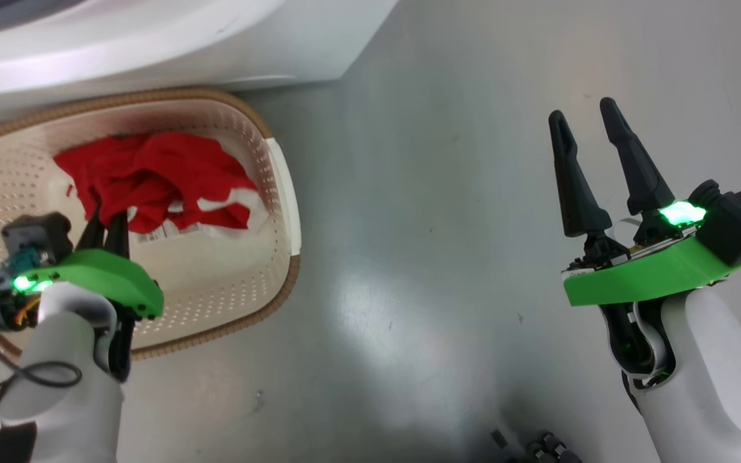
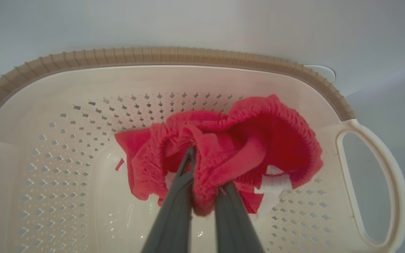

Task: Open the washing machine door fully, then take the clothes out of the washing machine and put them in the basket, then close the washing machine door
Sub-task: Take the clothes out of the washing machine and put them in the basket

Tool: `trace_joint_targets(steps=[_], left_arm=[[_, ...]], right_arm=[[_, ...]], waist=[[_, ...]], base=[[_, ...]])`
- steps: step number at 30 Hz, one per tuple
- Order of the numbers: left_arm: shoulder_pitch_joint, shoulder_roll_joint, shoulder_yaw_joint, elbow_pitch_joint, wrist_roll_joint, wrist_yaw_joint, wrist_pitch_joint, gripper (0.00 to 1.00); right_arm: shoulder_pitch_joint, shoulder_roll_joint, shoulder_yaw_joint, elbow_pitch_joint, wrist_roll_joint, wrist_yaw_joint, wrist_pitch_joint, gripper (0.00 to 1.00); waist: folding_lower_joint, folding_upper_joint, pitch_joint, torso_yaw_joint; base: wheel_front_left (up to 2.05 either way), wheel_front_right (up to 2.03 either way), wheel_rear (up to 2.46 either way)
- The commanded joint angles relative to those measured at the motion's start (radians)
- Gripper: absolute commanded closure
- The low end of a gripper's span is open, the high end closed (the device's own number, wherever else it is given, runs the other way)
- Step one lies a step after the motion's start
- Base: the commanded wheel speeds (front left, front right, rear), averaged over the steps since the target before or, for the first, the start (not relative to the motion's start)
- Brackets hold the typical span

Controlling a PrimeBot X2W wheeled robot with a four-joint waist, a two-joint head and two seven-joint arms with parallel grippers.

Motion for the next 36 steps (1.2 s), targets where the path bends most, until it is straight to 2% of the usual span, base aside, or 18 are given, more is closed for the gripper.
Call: trace_joint_targets(steps=[1,14,15,18,19,20,21,36], left_arm=[[0.000,0.034,0.016,0.010,0.014,-0.006,-0.005,1.00],[-0.098,0.058,0.025,0.150,0.017,-0.006,-0.005,1.00],[-0.101,0.057,0.028,0.152,0.015,-0.006,-0.005,0.96],[-0.105,0.057,0.031,0.151,0.012,-0.006,-0.005,0.67],[-0.106,0.057,0.032,0.150,0.011,-0.006,-0.005,0.42],[-0.105,0.057,0.034,0.150,0.009,-0.006,-0.005,0.12],[-0.105,0.056,0.035,0.149,0.008,-0.006,-0.005,0.00],[-0.068,0.039,0.051,0.093,-0.020,-0.006,-0.005,0.00]], right_arm=[[0.012,0.000,0.018,-0.026,0.003,0.005,-0.006,0.00],[-0.007,0.000,0.022,-0.036,0.002,0.005,-0.006,0.00],[-0.007,0.000,0.021,-0.035,0.002,0.005,-0.006,0.00],[-0.009,0.001,0.020,-0.033,0.000,0.005,-0.006,0.00],[-0.009,0.001,0.019,-0.033,0.000,0.005,-0.006,0.00],[-0.010,0.001,0.019,-0.032,0.000,0.005,-0.006,0.00],[-0.010,0.001,0.019,-0.031,0.000,0.005,-0.006,0.00],[0.000,-0.007,0.011,-0.019,-0.002,0.005,-0.006,0.00]], waist=[[0.0000,0.0000,0.035,-0.013],[0.0000,0.0000,0.089,-0.028],[0.0000,0.0000,0.089,-0.028],[0.0000,0.0000,0.087,-0.027],[0.0000,0.0000,0.086,-0.027],[0.0000,0.0000,0.084,-0.026],[0.0000,0.0000,0.082,-0.025],[0.0000,0.0000,0.021,-0.001]], base=[[0.00,0.00,0.00],[0.00,0.00,0.00],[0.00,0.00,0.00],[0.00,0.00,0.00],[0.00,0.00,0.00],[0.00,0.00,0.00],[0.00,0.00,0.00],[0.00,0.00,0.00]])
